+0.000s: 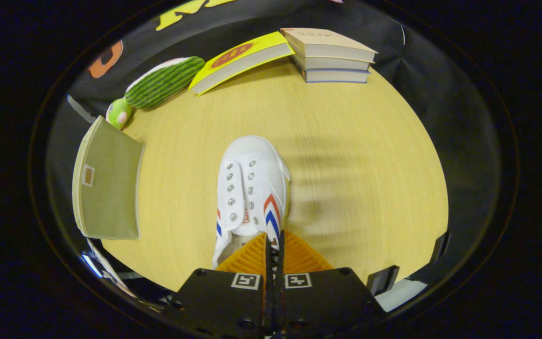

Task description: Open the storage box then place both shoes into the box .Put the left shoe in first, then the right shoe, with the right side of both shoes facing outward in a uniform manner.

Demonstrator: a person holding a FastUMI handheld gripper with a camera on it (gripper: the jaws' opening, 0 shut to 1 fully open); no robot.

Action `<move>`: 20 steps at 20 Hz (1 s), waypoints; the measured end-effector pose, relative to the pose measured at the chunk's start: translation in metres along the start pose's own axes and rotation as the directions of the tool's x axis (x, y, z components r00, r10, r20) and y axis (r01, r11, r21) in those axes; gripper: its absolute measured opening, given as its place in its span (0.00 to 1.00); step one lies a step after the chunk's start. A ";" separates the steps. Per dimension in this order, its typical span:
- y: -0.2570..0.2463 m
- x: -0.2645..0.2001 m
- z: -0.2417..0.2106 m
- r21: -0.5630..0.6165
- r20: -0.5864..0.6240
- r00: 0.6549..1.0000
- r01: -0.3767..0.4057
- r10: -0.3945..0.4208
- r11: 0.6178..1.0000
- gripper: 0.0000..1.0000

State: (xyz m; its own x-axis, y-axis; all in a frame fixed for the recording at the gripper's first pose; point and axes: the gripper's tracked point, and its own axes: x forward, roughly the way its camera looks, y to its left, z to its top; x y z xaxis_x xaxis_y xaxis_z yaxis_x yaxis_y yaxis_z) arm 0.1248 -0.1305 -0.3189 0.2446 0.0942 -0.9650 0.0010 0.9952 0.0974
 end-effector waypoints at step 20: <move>0.001 0.020 -0.005 0.006 0.191 0.972 -0.140 0.137 0.990 0.05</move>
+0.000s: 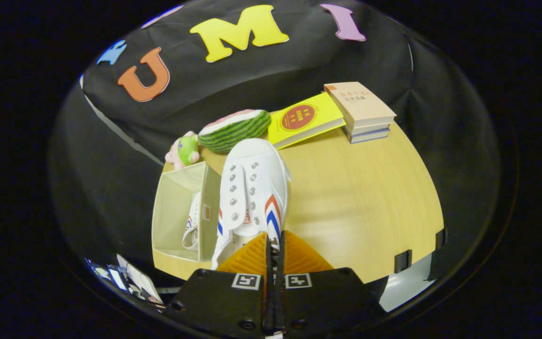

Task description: Open the storage box then place both shoes into the box .Put the left shoe in first, then the right shoe, with the right side of both shoes facing outward in a uniform manner.

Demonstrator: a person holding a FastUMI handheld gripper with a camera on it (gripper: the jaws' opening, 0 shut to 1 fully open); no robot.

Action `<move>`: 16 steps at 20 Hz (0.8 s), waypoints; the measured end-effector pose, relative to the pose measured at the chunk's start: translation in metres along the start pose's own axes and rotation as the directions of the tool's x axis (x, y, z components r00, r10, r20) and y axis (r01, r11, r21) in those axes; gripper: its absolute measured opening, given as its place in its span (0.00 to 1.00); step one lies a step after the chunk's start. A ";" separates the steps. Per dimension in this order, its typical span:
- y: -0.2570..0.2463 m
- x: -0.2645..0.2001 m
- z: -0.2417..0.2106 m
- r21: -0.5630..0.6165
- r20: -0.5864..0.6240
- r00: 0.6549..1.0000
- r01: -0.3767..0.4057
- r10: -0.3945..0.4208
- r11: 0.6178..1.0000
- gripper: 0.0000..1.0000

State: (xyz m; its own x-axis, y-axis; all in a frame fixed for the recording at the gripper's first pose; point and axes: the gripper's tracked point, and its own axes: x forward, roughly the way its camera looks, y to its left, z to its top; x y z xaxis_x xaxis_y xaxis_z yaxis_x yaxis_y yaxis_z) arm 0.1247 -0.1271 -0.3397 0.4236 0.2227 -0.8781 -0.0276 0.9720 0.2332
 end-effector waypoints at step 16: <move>0.003 -0.002 -0.003 0.070 0.019 1.000 -0.017 0.016 0.997 0.05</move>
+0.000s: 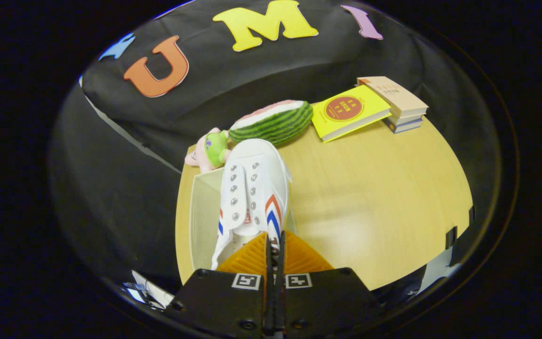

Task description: Open the storage box then place both shoes into the box .Put the left shoe in first, then the right shoe, with the right side of both shoes facing outward in a uniform manner.

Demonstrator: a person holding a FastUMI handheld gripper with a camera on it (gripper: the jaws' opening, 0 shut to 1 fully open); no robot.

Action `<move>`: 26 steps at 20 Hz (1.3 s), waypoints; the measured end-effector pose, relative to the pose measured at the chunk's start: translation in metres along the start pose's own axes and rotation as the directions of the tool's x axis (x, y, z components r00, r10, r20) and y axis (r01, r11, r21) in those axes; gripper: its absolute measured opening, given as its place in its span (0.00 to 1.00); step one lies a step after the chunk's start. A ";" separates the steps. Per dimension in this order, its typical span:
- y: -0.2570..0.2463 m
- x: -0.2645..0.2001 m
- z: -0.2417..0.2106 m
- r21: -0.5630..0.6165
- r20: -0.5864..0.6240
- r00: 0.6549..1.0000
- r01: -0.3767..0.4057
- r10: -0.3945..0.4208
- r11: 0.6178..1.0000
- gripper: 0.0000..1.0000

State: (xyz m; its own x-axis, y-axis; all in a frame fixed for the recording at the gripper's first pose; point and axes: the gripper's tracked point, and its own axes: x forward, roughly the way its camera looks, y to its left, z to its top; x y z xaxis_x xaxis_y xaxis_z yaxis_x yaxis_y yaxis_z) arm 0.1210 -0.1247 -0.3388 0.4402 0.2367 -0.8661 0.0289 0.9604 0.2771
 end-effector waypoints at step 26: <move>-0.008 -0.154 0.093 -0.264 0.495 0.862 0.026 0.112 0.964 1.00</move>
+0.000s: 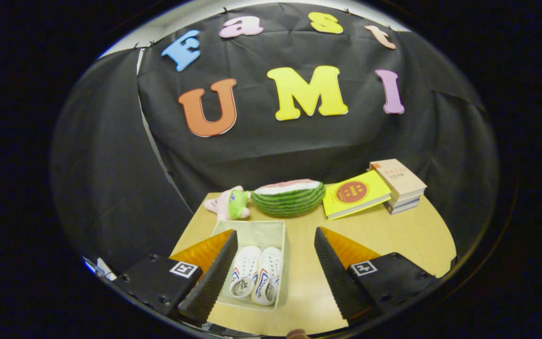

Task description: Open the storage box then place both shoes into the box .Put the left shoe in first, then the right shoe, with the right side of both shoes facing outward in a uniform manner.

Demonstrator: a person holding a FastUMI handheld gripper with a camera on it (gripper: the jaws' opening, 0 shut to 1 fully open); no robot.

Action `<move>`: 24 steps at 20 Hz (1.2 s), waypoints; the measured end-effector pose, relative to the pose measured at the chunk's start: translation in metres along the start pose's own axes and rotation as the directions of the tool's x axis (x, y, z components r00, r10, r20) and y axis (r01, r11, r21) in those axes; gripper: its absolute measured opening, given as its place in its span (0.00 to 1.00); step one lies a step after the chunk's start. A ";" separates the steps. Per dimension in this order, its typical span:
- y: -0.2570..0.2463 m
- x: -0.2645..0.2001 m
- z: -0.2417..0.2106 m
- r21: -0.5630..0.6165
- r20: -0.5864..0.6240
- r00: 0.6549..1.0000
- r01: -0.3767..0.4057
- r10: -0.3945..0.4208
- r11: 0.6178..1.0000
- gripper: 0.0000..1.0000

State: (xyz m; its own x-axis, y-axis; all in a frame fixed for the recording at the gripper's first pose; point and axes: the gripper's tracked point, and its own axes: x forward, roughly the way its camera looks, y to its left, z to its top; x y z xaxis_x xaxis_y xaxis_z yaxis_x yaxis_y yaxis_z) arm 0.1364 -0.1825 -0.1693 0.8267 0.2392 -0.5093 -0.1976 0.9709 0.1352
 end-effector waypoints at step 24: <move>-0.061 -0.198 0.011 -0.006 0.542 0.838 0.082 -0.066 0.997 1.00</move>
State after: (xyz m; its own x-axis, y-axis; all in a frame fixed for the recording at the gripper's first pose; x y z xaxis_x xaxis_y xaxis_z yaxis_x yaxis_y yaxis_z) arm -0.0095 -0.2890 -0.0669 0.9911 0.1307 0.0254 -0.1325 0.9873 0.0876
